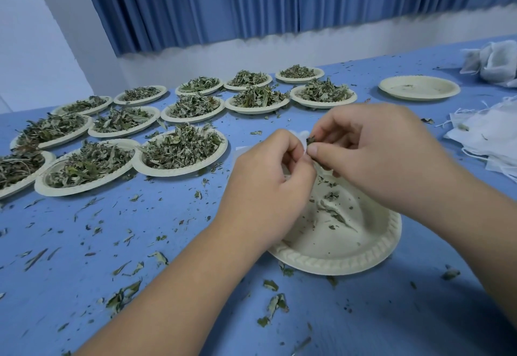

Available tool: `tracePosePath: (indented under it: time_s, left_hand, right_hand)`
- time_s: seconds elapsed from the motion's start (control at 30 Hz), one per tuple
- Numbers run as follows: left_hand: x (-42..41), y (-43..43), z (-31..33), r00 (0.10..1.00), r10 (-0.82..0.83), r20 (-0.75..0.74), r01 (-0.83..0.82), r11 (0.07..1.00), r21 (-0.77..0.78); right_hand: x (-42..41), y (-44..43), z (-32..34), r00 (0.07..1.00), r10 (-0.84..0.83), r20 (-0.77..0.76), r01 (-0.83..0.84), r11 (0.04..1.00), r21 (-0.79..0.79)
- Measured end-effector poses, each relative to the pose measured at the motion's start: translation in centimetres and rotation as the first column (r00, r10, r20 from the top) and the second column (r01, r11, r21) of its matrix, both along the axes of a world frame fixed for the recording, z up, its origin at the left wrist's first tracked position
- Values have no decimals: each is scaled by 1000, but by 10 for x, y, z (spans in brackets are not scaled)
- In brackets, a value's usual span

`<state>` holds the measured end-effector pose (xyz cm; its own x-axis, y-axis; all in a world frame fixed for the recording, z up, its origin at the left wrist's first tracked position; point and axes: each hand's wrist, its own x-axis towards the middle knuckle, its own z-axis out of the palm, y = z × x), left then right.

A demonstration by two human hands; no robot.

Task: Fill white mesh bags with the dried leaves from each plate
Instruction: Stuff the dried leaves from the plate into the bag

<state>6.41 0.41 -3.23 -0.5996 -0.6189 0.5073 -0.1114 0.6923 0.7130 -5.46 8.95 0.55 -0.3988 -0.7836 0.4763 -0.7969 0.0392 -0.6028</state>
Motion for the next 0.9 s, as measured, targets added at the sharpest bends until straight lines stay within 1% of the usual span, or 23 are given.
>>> tracePosePath:
  time_s: [0.1,0.17,0.23,0.3,0.37,0.5,0.6,0.7,0.9]
  left_hand:
    - [-1,0,1,1000,-24,-2,24,999,22]
    - [-1,0,1,1000,-23,-8,23,999,42]
    - [-1,0,1,1000,-15,-27,17,996,85]
    - [0,-1,3,998,-6,-61,15,990,138]
    - [0,-1,4,995,5,-97,12,983,182]
    - [0,0,5,992,12,-125,16,976,219]
    - [1,0,6,992,9,-127,21,972,232]
    - [1,1,7,992,9,-125,21,972,236]
    - [2,2,9,991,9,-136,22,974,227]
  right_hand:
    - [1,-2,-3,999,-25,-44,25,1000,0]
    - [-1,0,-1,1000,2,-23,-1,1000,17]
    - [-4,4,3,995,75,61,-78,995,56]
    - [-7,8,7,965,180,189,-201,974,100]
    - [-7,9,8,942,234,241,-266,957,111]
    - [-3,3,2,975,189,118,-197,978,64]
    - [-4,1,1,987,158,34,-158,987,-10]
    - [-6,0,2,990,135,-31,-137,988,-74]
    - [-7,0,-2,983,83,-162,-103,988,-119]
